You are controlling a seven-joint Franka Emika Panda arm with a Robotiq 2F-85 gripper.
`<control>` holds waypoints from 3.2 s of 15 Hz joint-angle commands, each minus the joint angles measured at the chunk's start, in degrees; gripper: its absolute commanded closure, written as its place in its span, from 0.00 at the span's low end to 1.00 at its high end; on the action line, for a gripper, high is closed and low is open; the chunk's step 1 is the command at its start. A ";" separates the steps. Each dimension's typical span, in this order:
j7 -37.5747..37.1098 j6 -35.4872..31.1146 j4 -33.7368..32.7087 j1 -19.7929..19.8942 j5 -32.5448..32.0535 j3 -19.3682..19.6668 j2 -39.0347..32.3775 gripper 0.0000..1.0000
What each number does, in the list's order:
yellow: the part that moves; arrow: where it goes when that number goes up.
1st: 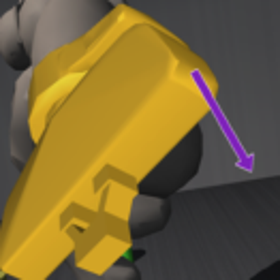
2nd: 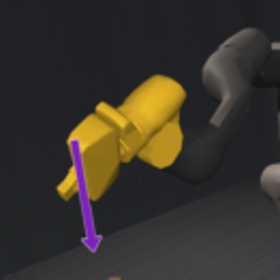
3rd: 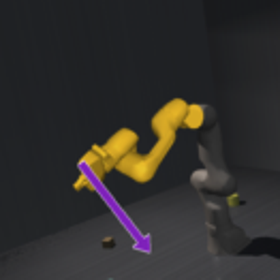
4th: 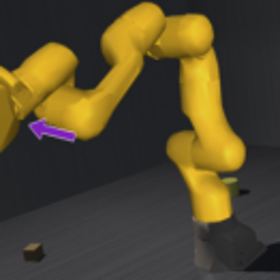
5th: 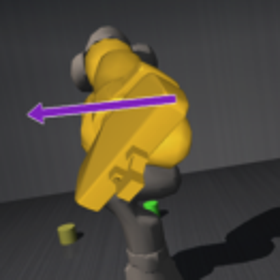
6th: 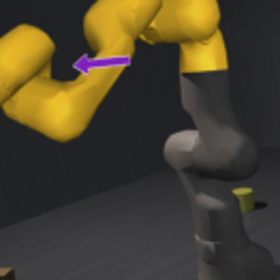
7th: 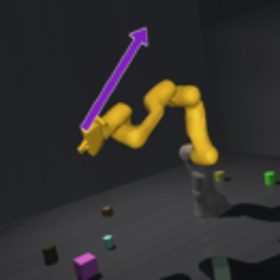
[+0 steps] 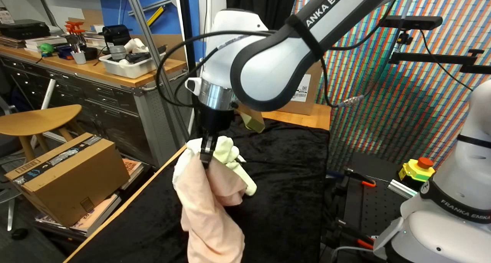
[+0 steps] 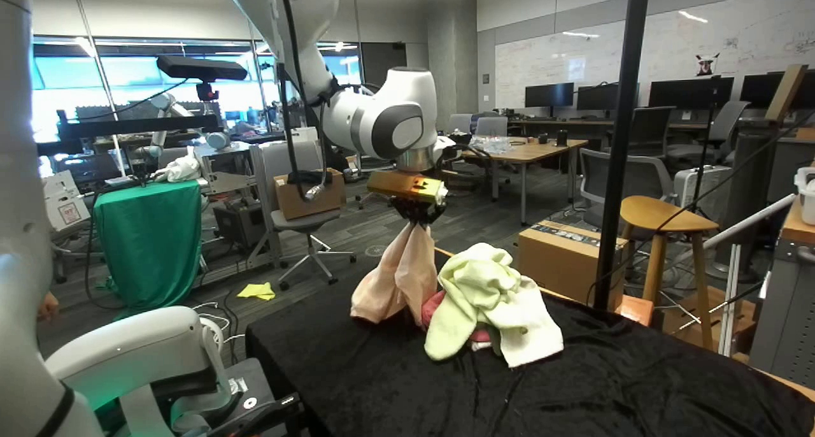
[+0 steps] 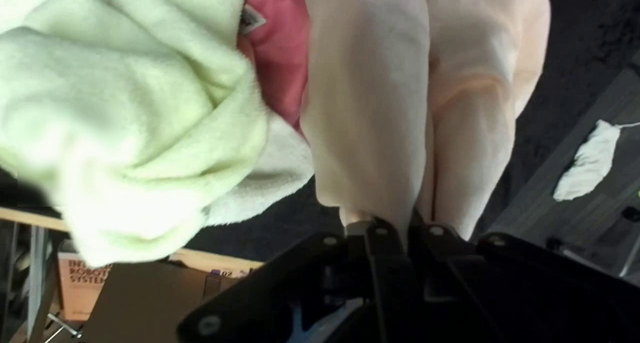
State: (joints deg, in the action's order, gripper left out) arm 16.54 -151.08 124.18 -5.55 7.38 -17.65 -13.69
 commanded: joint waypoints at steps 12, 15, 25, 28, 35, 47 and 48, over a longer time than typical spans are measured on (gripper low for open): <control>-8.17 -6.84 -0.91 0.27 -4.86 10.16 5.94 0.96; -14.44 -7.40 -1.19 -0.31 -10.76 12.29 4.67 0.96; -31.32 -4.38 -2.11 -4.17 -26.55 17.10 2.21 0.40; -34.74 -3.09 -2.44 -4.77 -28.89 18.14 2.68 0.16; -33.17 16.07 0.10 -3.36 -27.79 16.51 12.02 0.00; -22.22 26.90 17.16 -2.17 -19.48 14.07 44.31 0.00; -21.23 26.76 19.04 -2.28 -19.16 14.28 47.01 0.00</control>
State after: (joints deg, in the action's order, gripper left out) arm -8.27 -121.72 136.07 -8.81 -13.95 -2.99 24.04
